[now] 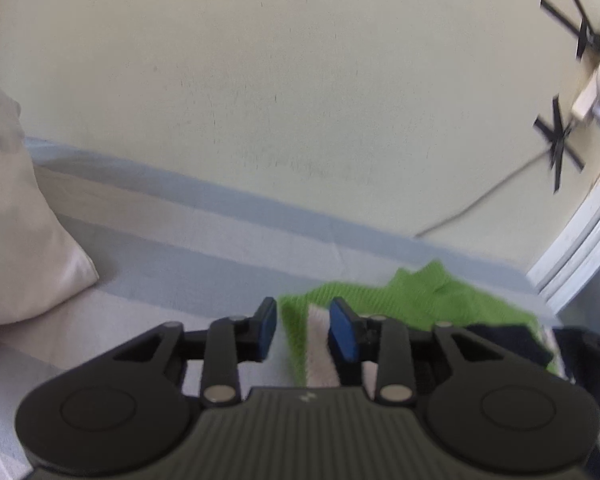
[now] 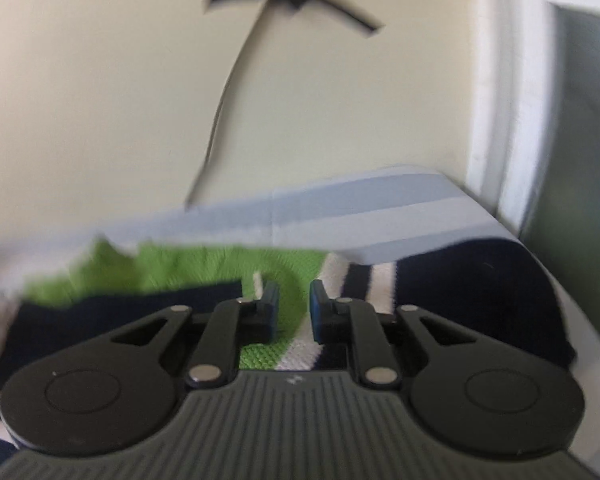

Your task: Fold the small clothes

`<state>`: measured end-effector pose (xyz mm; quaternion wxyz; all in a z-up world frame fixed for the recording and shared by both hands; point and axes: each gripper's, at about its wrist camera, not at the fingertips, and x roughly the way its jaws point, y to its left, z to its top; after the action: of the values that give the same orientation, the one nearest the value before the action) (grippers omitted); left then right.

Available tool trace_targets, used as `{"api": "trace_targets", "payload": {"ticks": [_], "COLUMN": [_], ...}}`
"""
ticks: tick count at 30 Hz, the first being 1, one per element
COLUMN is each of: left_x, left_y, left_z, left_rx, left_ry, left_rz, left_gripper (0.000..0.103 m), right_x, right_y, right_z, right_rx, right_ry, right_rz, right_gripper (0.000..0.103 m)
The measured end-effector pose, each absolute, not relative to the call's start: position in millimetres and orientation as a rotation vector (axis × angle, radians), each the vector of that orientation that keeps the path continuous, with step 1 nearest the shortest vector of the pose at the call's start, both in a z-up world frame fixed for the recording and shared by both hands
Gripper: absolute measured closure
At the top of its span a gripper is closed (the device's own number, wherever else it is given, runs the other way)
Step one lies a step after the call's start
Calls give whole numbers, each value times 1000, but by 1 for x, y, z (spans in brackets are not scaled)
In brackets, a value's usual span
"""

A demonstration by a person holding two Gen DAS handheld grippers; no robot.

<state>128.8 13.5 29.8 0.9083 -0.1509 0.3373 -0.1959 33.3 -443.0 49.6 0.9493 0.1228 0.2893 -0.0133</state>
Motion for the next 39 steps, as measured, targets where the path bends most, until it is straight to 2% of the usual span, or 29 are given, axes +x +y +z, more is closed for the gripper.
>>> {"api": "trace_targets", "payload": {"ticks": [2,3,6,10,14,15,16,17,18,19,20,22,25,30,35,38,39], "left_x": [123,119,106,95,104,107,107,107,106,105,105,106,108,107,115,121,123], "left_y": [15,11,-8,-40,-59,-59,-59,-59,-59,-58,-58,-53,-41,-4,18,19,17], "left_z": [36,39,45,38,19,14,13,13,13,13,12,13,22,45,48,42,40], "left_rx": [-355,-366,-331,-218,-129,-121,-116,-111,-115,-114,-112,-134,-205,-315,-386,-395,-393], "left_ry": [676,669,651,671,753,759,748,750,751,750,748,754,738,644,634,666,677], "left_rz": [-451,-486,-577,-643,-605,-603,-609,-612,-611,-612,-613,-621,-627,-590,-564,-565,-570], "left_gripper": [68,67,62,61,61,62,62,62,62,62,62,60,55,45,41,41,41], "right_x": [-5,-22,-60,-90,-109,-107,-100,-93,-91,-83,-79,-76,-66,-28,23,42,43], "right_y": [-477,-492,-530,-546,-526,-521,-516,-510,-507,-504,-503,-500,-477,-396,-288,-250,-251], "right_z": [61,64,57,34,38,38,37,34,28,23,18,26,69,133,124,103,100], "right_rx": [367,414,573,742,655,605,528,449,385,362,387,426,435,371,343,262,240], "right_ry": [502,478,482,497,459,470,499,536,582,629,667,639,527,429,528,601,591], "right_rz": [-88,-118,-157,-160,-293,-301,-309,-319,-321,-311,-287,-243,-105,226,516,577,544], "right_gripper": [65,63,62,62,60,58,49,47,49,78,94,94,94,94,93,81,81]}}
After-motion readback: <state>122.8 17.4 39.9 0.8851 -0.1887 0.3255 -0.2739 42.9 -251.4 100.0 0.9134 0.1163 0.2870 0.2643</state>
